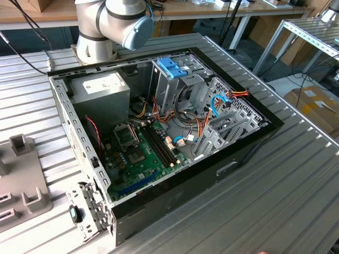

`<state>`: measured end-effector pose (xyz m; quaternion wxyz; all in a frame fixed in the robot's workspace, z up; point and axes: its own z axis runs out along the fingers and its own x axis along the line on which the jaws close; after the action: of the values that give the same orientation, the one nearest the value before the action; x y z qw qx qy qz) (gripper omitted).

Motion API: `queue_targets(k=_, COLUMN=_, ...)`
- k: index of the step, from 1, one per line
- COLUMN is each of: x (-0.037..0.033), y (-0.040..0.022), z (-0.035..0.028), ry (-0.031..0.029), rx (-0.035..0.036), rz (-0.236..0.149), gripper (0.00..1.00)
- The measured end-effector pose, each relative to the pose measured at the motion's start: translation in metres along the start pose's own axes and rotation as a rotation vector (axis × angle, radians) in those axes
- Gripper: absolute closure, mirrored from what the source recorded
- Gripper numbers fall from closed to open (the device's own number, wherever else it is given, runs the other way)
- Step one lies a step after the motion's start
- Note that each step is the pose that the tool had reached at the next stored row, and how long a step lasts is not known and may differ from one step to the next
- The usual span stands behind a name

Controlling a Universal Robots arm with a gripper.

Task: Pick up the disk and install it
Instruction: 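Pick up the disk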

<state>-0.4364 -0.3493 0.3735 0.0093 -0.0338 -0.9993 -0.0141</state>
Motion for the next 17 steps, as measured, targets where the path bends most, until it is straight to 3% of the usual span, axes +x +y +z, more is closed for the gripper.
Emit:
queue_targets(k=8, x=0.0000, y=0.0000, z=0.0000, ry=0.0002, rx=0.0001, rz=-0.003, gripper=0.89)
queue_targets(k=11, x=0.0000, y=0.0000, z=0.0000, ry=0.0009, rx=0.0006, rz=-0.031, gripper=0.89)
queue_targets(k=14, x=0.0000, y=0.0000, z=0.0000, ry=0.0023, rx=0.0017, rz=-0.084, gripper=0.89)
queue_targets(k=17, x=0.0000, y=0.0000, z=0.0000, ry=0.0049, rx=0.0035, rz=-0.178, gripper=0.89)
